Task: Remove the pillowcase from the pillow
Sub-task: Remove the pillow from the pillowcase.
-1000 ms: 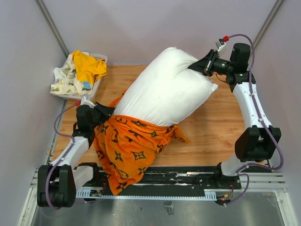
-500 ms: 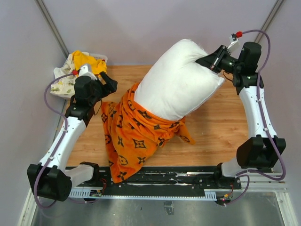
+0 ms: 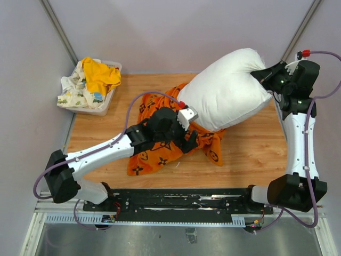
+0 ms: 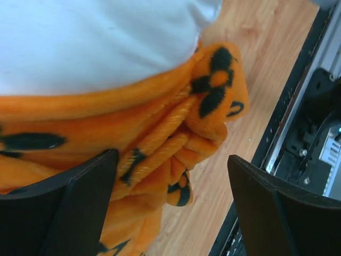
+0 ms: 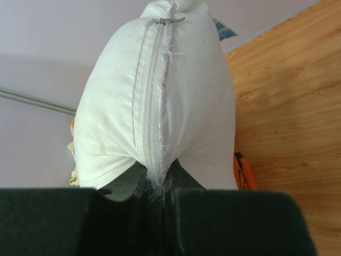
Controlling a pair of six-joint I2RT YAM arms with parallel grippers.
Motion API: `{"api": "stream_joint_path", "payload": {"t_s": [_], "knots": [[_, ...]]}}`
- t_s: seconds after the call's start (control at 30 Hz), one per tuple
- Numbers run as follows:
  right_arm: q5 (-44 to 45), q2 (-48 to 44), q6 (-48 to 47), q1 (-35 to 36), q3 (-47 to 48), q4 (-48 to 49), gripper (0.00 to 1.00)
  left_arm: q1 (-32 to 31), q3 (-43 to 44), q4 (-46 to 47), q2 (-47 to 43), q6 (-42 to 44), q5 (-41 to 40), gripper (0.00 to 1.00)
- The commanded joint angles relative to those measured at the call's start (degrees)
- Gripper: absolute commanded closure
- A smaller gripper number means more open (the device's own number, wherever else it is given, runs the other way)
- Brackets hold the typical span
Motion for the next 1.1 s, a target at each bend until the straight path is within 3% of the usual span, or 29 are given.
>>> {"api": "stream_joint_path", "payload": {"t_s": [0.0, 0.1, 0.27, 0.3, 0.33, 0.4, 0.6, 0.8, 0.93, 1.03, 1.07], "knots": [[4.69, -2.26, 1.88, -0.48, 0.77, 6.50, 0.99, -3.48, -0.24, 0.17, 2.68, 6.45, -1.73, 0.13], [3.04, -1.75, 2.57, -0.49, 0.26, 7.73, 0.99, -3.84, 0.05, 0.13, 6.53, 6.79, -10.33, 0.18], [2.57, -1.73, 1.55, -0.63, -0.72, 8.67, 0.99, -3.59, 2.34, -2.70, 11.19, 7.13, -23.18, 0.65], [2.62, -1.60, 1.53, -0.74, -0.87, 8.84, 0.99, -3.06, 2.40, -2.89, 11.42, 6.41, -24.94, 0.91], [2.45, -1.43, 1.82, -0.89, -1.13, 9.24, 0.99, -2.07, 2.23, -3.03, 11.41, 5.41, -26.68, 0.99], [1.46, -1.20, 2.90, -1.44, -1.71, 10.33, 0.99, 2.19, 0.99, -3.38, 10.70, 2.72, -27.70, 1.00], [1.59, -2.93, 3.43, -4.28, -2.77, 10.44, 0.99, 25.84, -6.16, -6.25, 0.51, -9.66, -21.01, 1.00], [1.29, -2.05, 5.76, -4.47, -3.93, 12.23, 0.99, 26.87, -7.38, -7.64, -8.46, -13.81, -23.18, 0.98], [0.85, -1.94, 7.06, -4.38, -4.73, 13.47, 0.99, 25.92, -6.12, -8.36, -10.10, -12.71, -16.73, 0.56], [2.04, -3.00, 5.80, -4.43, -4.02, 11.38, 0.99, 21.27, -4.77, -8.83, -12.69, -9.49, -21.15, 0.33], [2.64, -3.49, 5.27, -4.39, -3.73, 10.60, 0.99, 19.73, -4.27, -8.42, -13.81, -7.81, -21.65, 0.17]]}}
